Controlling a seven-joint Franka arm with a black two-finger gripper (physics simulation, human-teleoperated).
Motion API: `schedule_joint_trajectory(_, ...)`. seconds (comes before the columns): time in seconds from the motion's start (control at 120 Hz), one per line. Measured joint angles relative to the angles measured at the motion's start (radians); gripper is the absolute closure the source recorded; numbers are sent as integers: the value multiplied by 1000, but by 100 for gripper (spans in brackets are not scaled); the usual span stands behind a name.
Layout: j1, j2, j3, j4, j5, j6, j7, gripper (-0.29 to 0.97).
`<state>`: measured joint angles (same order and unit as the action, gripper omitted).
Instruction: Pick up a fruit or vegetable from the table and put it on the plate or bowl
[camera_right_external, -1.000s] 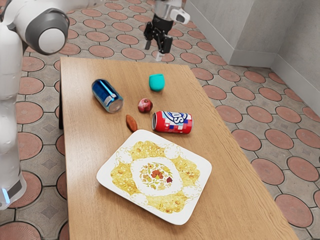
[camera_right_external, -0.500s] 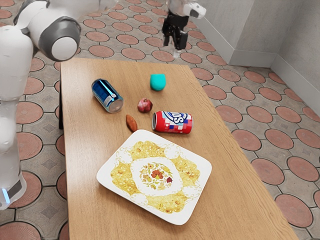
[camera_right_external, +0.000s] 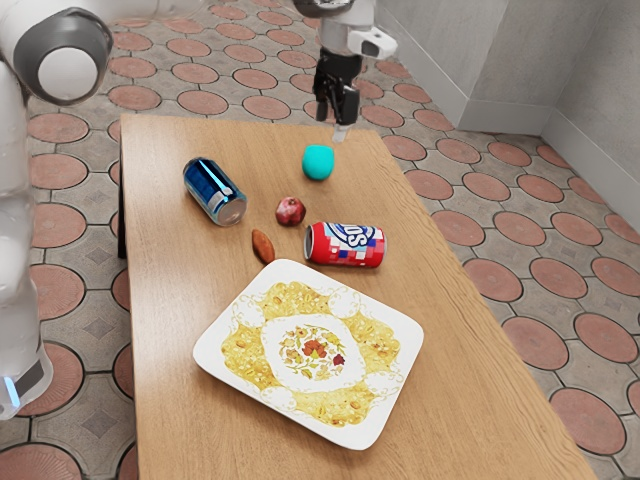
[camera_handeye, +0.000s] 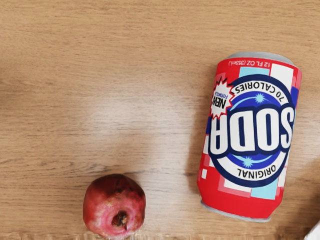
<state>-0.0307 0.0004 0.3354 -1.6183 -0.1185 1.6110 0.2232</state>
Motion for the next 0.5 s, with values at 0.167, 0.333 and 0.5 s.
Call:
schedule_joint_trajectory(0.167, 64, -1, -1, -133, 50, 106, 2, 0)
schedule_joint_trajectory(0.333, 129, 0, -3, -198, 77, 158, 5, 0)
schedule_joint_trajectory(0.5, 222, -9, -34, -226, 82, 167, 11, 0)
